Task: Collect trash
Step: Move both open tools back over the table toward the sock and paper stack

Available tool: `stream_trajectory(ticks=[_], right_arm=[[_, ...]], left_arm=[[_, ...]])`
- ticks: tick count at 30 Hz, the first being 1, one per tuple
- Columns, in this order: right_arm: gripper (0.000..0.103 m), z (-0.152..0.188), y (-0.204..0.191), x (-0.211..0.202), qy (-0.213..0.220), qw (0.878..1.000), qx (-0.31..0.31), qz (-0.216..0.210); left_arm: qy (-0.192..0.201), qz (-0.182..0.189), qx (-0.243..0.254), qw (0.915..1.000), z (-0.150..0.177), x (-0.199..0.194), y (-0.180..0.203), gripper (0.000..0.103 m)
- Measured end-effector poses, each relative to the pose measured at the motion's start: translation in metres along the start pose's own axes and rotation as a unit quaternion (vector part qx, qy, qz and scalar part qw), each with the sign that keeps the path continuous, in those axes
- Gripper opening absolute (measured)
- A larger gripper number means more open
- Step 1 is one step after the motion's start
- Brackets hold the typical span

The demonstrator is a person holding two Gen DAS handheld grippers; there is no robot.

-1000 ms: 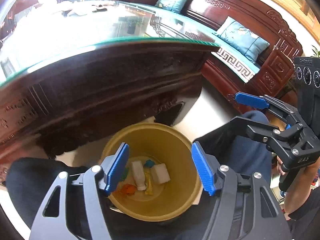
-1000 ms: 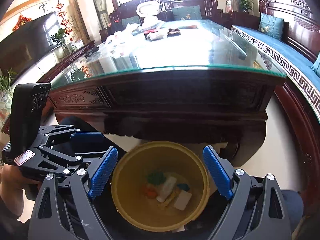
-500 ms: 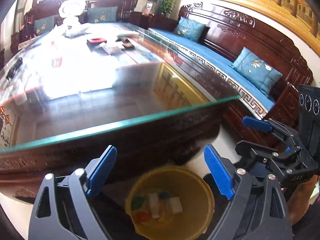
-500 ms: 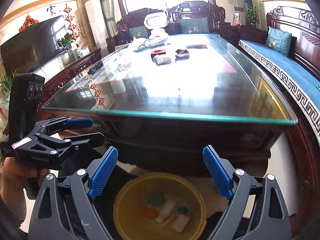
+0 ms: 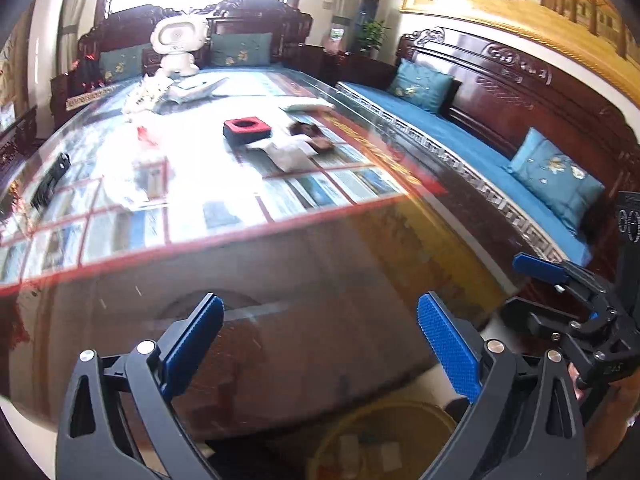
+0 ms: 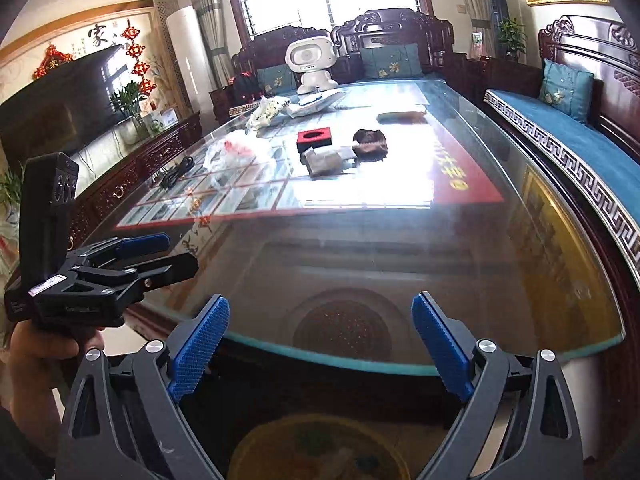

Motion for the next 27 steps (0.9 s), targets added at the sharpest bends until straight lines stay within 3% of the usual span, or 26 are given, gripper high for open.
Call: stream_trajectory(ticks=[16, 27], right_arm=[[0.089, -0.082, 0.025, 0.087, -0.010, 1.000, -0.012, 0.004], [0.089, -0.114, 0.058, 0.127, -0.022, 1.000, 0.001, 0.006]], left_arm=[[-0.005, -0.019, -0.024, 0.9995, -0.081, 0.076, -0.059, 0.097], [-0.019, 0.000, -0.025, 0.9995, -0.127, 0.138, -0.056, 0.097]])
Point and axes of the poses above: each gripper's, at about its wrist camera, not at the fingertips, and x roughly the way its jaws point, y to its right, z to its underside, the point moved 4 cm from there along x, roughly the way its jaws point
